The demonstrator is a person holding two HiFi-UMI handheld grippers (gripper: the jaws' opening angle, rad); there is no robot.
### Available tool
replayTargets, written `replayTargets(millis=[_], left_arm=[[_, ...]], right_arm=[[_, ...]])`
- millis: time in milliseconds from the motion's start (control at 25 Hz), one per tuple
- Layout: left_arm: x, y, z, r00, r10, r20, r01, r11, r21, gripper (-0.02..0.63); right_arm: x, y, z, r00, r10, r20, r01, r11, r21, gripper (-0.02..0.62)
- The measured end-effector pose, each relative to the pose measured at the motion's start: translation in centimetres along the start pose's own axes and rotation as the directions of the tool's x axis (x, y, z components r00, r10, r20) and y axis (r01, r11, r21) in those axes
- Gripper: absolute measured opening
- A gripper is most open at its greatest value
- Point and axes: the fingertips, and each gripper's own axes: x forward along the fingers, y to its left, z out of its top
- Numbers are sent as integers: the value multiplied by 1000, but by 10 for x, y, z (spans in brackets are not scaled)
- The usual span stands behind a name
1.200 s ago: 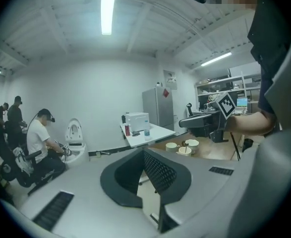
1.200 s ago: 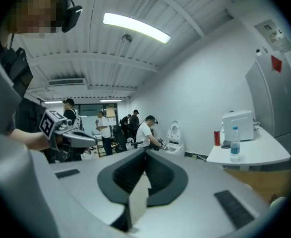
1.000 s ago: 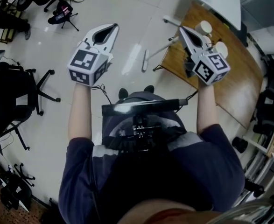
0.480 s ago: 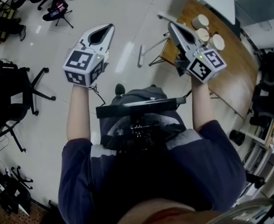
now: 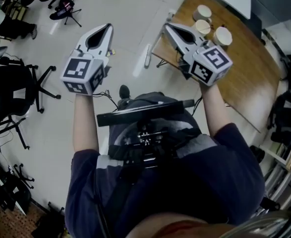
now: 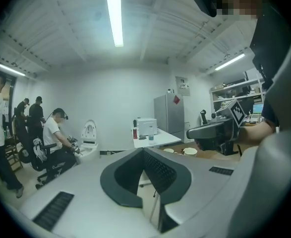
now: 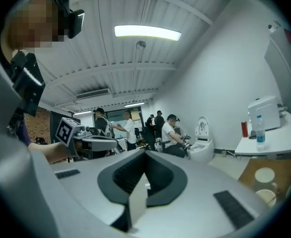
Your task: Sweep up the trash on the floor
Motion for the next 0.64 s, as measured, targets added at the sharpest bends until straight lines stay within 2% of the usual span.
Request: replayTargets(millis=[160,280,400,640], left_arm=[[-2,-51,2,998,51,-47,-49,998,41,0],[-16,-67,-2,988,125,-86,-119,991,66,0],[-41,-60,-10,975,196,-108,-190,980,59,0],[-90,-15,-17,941,321,-109,-323,946,-4,0]], right_arm=[[-40,-21,-9,998,57,11,-57,997,46,8],[-42,-26,-9,992,126,25,-127,990,61,8],[-28,-13,-9,983,182,31,-183,982,48,8],[25,26,-16,960,281,7,-281,959,45,8]])
